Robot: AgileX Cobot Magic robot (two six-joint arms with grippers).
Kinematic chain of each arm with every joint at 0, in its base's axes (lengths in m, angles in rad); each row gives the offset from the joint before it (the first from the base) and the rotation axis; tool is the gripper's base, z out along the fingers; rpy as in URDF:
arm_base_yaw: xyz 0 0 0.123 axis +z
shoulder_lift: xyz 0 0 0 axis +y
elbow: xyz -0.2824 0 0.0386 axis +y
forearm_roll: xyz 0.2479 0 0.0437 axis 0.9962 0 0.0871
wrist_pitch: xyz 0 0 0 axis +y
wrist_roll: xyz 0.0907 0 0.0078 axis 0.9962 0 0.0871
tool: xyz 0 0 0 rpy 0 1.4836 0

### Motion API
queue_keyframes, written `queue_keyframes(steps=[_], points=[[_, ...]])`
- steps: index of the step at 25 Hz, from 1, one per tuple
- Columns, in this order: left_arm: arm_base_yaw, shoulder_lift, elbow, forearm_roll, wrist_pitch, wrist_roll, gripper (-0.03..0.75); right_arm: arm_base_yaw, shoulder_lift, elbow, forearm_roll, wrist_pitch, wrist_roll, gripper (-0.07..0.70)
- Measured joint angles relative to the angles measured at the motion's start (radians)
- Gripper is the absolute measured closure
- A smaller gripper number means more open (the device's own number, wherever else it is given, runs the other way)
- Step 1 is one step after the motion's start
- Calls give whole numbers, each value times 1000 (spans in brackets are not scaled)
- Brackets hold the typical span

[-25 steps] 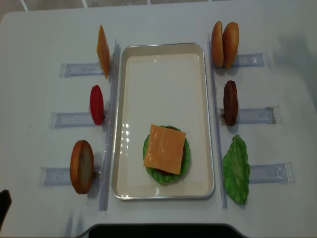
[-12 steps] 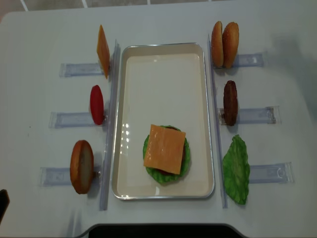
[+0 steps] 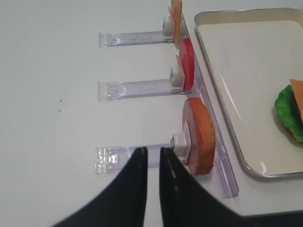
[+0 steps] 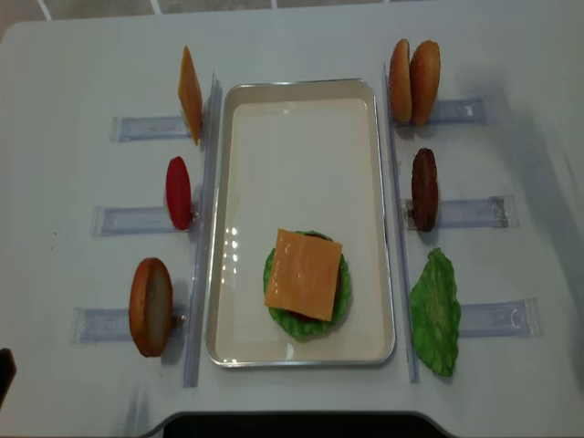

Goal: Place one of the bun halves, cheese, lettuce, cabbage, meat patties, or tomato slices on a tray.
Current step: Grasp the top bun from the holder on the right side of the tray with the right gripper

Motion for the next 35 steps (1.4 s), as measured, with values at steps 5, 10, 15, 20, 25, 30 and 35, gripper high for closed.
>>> queue_keyframes(steps=[5,10,15,20,25,30,35], points=[[0,0,0,0,0,0,678,40,42,0,0,0,44,166],[0,0,0,0,0,0,710,63,69,0,16,0,58,166],[0,0,0,0,0,-2,714,87,74,0,38,-21,57,166],[0,0,0,0,0,-2,715,99,121,-3,29,-35,57,166],[0,0,0,0,0,-2,715,101,158,-3,8,-86,57,166],[0,0,0,0,0,-3,715,101,180,-3,-9,-136,58,166],[0,0,0,0,0,-3,715,101,198,-3,-12,-152,59,166]])
